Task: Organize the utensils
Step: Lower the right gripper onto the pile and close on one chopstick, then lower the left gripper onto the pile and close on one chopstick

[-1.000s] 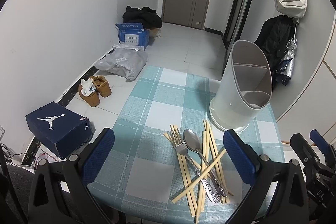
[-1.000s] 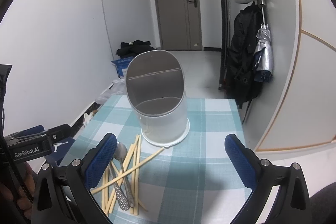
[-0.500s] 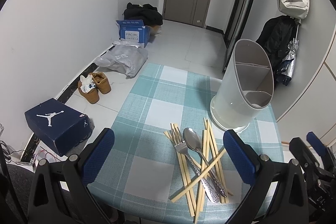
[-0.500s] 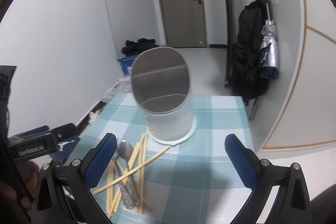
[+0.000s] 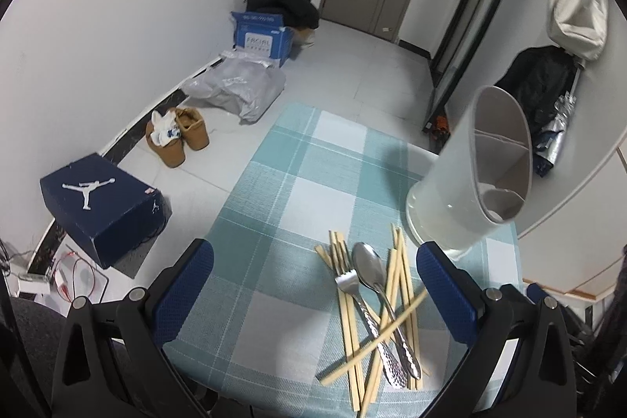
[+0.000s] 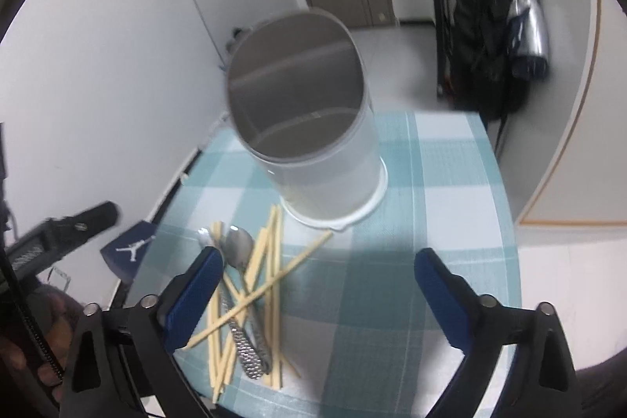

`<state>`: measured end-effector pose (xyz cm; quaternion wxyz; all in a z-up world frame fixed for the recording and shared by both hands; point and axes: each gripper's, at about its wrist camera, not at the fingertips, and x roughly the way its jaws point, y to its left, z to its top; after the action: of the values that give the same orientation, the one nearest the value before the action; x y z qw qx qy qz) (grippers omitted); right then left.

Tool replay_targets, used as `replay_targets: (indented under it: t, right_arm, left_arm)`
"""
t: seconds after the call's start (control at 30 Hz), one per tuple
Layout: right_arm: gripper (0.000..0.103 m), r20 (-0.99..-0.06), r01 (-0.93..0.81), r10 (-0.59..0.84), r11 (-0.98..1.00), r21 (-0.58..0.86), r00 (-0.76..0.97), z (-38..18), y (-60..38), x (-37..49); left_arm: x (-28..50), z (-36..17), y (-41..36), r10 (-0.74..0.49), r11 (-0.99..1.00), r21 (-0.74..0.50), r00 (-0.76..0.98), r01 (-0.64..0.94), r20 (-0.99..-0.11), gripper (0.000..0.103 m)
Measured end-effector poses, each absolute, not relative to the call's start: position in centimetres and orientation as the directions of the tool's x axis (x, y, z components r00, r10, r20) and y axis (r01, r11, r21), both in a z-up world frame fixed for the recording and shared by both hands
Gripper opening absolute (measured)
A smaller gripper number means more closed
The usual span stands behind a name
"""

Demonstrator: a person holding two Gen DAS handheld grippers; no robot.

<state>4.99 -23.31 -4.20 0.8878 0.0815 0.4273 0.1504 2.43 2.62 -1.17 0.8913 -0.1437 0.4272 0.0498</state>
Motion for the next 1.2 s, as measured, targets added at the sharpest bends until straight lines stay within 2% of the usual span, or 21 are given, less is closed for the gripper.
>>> replay_targets:
  t: [0.17, 0.3, 0.47, 0.67, 0.77, 0.9, 1.2]
  right_arm:
    - [0.075, -0.803, -0.141, 0.319, 0.947, 0.287, 0.503, -6.7, -22.8, 7.7]
    - [0.057, -0.842, -0.098, 0.327, 0.943, 0.317, 0.429, -9.0, -21.7, 9.3]
    - [0.053, -0.846, -0.086, 0.331, 0.941, 0.326, 0.418, -10.1, -20.4, 10.3]
    - [0.036, -0.862, -0.061, 0.313, 0.947, 0.316, 0.398, -11.5, -19.2, 10.6]
    - [0.021, -0.859, -0.064, 0.293, 0.954, 0.294, 0.42, -11.5, -19.0, 10.8]
    - [0.006, -0.851, -0.032, 0.322, 0.94, 0.34, 0.415, -11.7, -19.8, 11.0]
    - [0.004, -0.811, -0.039, 0.368, 0.918, 0.395, 0.454, -10.9, -22.3, 10.1]
  left_arm:
    - [3.6, -1.7, 3.9, -0.055, 0.936, -0.251, 0.605, -0.245, -0.795, 0.102]
    - [4.4, -2.0, 4.7, -0.065, 0.928, -0.266, 0.59, -0.26, -0.804, 0.102]
    - [4.9, -2.6, 5.5, -0.082, 0.918, -0.283, 0.564, -0.278, -0.822, 0.102]
    - [5.0, -3.0, 6.4, -0.082, 0.91, -0.285, 0.545, -0.3, -0.834, 0.102]
    - [4.8, -3.3, 6.8, -0.067, 0.911, -0.272, 0.538, -0.311, -0.84, 0.102]
    - [4.7, -3.7, 7.1, -0.039, 0.912, -0.246, 0.53, -0.327, -0.847, 0.102]
    - [4.8, -5.3, 6.8, 0.001, 0.928, -0.18, 0.484, -0.327, -0.875, 0.102]
